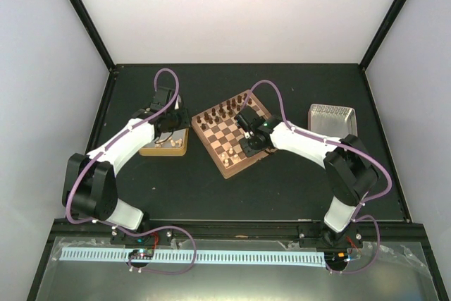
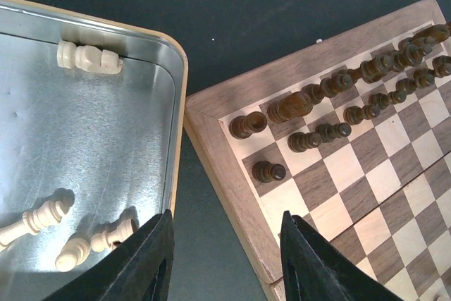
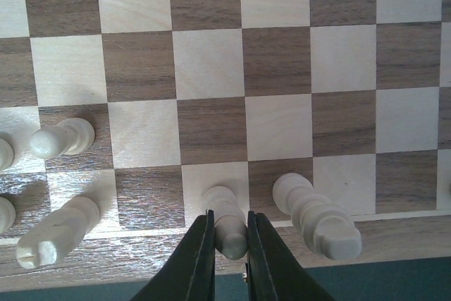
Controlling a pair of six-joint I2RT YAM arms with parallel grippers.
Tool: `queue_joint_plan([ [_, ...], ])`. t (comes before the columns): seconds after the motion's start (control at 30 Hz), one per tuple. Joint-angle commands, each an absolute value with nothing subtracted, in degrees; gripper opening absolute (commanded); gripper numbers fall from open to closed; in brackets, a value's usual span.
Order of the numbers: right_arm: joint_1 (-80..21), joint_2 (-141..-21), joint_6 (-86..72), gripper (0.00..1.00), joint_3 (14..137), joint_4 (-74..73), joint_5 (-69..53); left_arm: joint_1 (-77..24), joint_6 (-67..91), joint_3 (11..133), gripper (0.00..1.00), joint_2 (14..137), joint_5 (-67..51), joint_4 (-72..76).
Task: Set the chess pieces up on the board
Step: Adjust the chess piece on the chessboard, then pick up the chess piece from the storage box.
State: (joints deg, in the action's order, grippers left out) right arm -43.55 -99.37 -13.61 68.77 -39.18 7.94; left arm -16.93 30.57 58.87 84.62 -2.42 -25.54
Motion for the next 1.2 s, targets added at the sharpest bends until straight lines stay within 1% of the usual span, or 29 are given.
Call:
queue_joint_plan([
  [0.0, -44.1, -99.4, -13.7, 0.17, 70.1, -38.8, 9.0, -16.4, 30.9, 58.6, 0.43, 84.1, -2.6, -24.5],
  [0.1, -44.3, -98.7, -14.0, 0.24, 70.4, -38.7, 7.1, -16.4, 31.0, 58.6, 0.43, 84.1, -2.6, -24.5],
  [0.23, -44.2, -97.0, -14.7, 0.3, 70.5, -37.6, 4.9, -16.3, 31.2, 58.5, 0.44, 83.9, -1.7, -25.0],
  [0.33, -44.2, -95.8, -15.5, 0.3, 70.9, -37.6, 5.5, -16.3, 32.1, 58.7, 0.46, 83.8, 0.3, -26.7],
  [0.57, -44.1, -91.4, -17.8, 0.31, 70.7, -36.2, 10.8, -14.5, 36.3, 58.1, 0.58, 84.4, 6.8, -35.7],
  [0.7, -44.0, -91.6, -18.0, 0.31, 70.6, -36.8, 13.6, -13.1, 36.8, 56.4, 0.59, 85.2, 6.4, -37.9],
  [0.9, -43.9, -92.5, -17.8, 0.3, 71.5, -37.1, 14.9, -11.6, 34.2, 57.6, 0.6, 91.1, 2.2, -41.9],
  [0.97, -43.8, -93.0, -17.6, 0.3, 72.0, -37.1, 15.2, -11.6, 33.5, 58.3, 0.58, 93.1, 1.3, -42.7],
  [1.0, -43.8, -93.1, -17.6, 0.3, 72.1, -37.1, 15.3, -11.6, 33.3, 58.6, 0.56, 94.1, 1.3, -43.1],
  [1.17, -43.7, -93.7, -17.3, 0.3, 73.1, -37.4, 15.7, -11.5, 32.1, 60.6, 0.37, 97.5, 2.0, -43.4],
])
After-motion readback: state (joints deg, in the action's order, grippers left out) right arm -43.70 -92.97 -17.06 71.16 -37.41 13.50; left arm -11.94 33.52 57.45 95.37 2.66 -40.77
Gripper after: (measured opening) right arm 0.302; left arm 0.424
